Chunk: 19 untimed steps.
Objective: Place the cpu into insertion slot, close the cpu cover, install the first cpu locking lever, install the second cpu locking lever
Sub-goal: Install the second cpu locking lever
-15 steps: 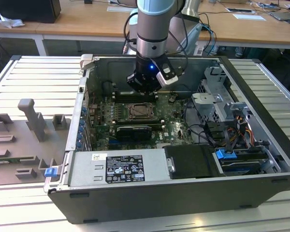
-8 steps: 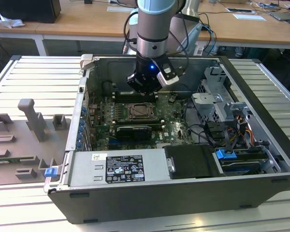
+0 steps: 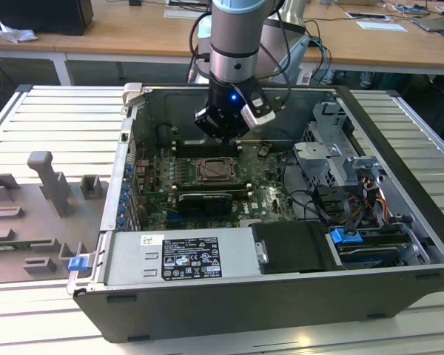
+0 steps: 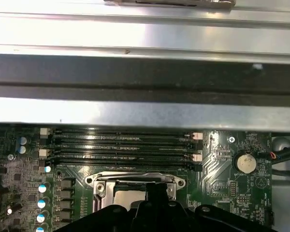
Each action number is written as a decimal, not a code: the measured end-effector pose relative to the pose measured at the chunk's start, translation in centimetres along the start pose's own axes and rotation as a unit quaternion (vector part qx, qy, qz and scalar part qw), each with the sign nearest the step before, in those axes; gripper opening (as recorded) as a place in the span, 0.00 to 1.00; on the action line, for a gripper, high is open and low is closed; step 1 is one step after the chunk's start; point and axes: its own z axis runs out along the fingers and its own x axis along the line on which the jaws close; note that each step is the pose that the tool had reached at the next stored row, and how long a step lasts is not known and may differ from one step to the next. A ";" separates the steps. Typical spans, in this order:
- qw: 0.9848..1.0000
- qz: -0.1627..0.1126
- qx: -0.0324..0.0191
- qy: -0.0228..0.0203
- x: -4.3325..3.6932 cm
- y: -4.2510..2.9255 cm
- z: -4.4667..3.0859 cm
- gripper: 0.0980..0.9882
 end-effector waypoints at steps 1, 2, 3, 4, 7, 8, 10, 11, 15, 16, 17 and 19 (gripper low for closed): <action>1.000 0.000 0.000 0.000 0.01 -0.24 -0.02 0.01; 1.000 0.000 0.000 0.000 0.01 -0.58 -0.03 0.01; 1.000 0.000 0.000 0.000 0.02 -0.69 -0.04 0.01; 1.000 0.000 0.000 0.000 0.02 -0.82 -0.05 0.01; 1.000 0.000 0.000 0.000 0.04 -1.30 -0.09 0.01; 1.000 0.000 0.000 0.000 0.04 -1.38 -0.09 0.01; 1.000 0.000 0.000 0.000 0.04 -1.58 -0.11 0.01; 1.000 0.000 0.000 0.000 0.05 -1.68 -0.11 0.01; 1.000 0.000 0.000 0.000 0.06 -2.06 -0.14 0.01; 1.000 0.000 0.000 0.000 0.06 -2.12 -0.14 0.01; 1.000 0.000 0.000 0.000 0.06 -2.20 -0.14 0.01; 1.000 0.000 0.000 0.000 0.06 -2.31 -0.14 0.01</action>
